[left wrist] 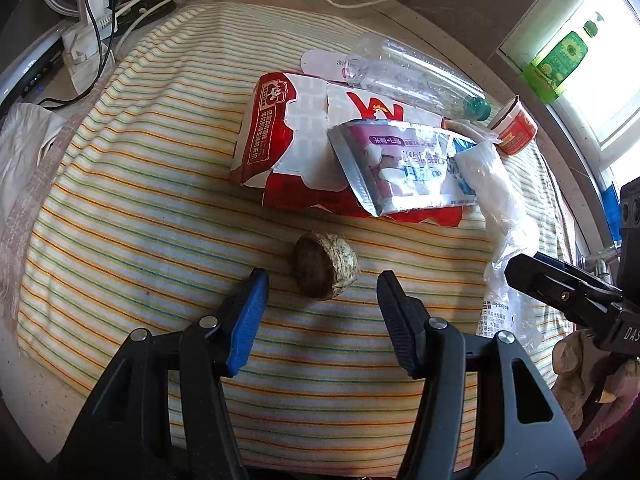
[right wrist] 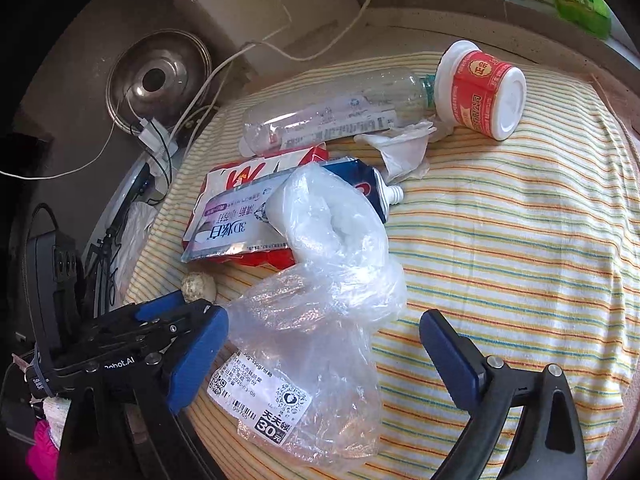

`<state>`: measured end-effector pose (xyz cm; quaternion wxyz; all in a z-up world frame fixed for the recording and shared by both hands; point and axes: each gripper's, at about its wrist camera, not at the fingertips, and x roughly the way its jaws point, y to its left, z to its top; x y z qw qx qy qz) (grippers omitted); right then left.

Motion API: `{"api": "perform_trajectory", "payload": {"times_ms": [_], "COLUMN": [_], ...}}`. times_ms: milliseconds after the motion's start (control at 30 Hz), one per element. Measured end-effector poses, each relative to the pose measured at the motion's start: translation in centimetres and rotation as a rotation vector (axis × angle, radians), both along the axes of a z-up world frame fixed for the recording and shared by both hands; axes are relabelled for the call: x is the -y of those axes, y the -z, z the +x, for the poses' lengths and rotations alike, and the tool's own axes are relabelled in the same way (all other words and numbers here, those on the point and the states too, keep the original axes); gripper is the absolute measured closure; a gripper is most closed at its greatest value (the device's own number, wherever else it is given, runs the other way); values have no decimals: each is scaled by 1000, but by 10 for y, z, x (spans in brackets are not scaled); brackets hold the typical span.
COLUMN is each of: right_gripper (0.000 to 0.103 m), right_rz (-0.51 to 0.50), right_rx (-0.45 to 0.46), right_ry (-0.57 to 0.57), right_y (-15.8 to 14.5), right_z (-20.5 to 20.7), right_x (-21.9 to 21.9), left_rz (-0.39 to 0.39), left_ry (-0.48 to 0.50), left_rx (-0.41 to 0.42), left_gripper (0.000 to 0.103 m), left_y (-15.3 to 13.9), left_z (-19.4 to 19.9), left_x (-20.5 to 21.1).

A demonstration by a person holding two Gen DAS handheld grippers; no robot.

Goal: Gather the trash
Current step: 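Grasp the round nut with the left tool while the right tool grasps the plastic bag, then lower the nut and plastic bag down over the blue basket with both tools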

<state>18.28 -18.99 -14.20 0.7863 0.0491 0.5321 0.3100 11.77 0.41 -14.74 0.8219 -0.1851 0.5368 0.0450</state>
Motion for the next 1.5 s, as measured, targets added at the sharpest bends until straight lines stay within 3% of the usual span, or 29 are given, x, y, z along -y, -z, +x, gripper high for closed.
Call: {"api": "perform_trajectory", "payload": {"times_ms": [233,300,567,733,1100,1500], "right_gripper": [14,21,62,76,80,80], "right_rz": [1,1,10,40,87,127], "right_rx": [-1,0,1,4,63,113], "right_ry": [-8,-10,-11,-14,41,51], "right_y": [3,3,4,1,-24,-59], "right_z": [4,4,5,0,-21,-79], "right_x": [-5,-7,-4,3,26,23], "left_rz": [18,18,45,57,50,43], "left_ry": [-17,-27,-41,-45,-42,-20], "left_rx": [-10,-6,13,24,56,88], "left_gripper": [73,80,84,84,84,84], "left_y": [2,1,-6,-12,-26,-45], "left_z": [2,2,-5,-17,-47,-103], "left_x": [0,-1,-4,-6,-19,-39]}}
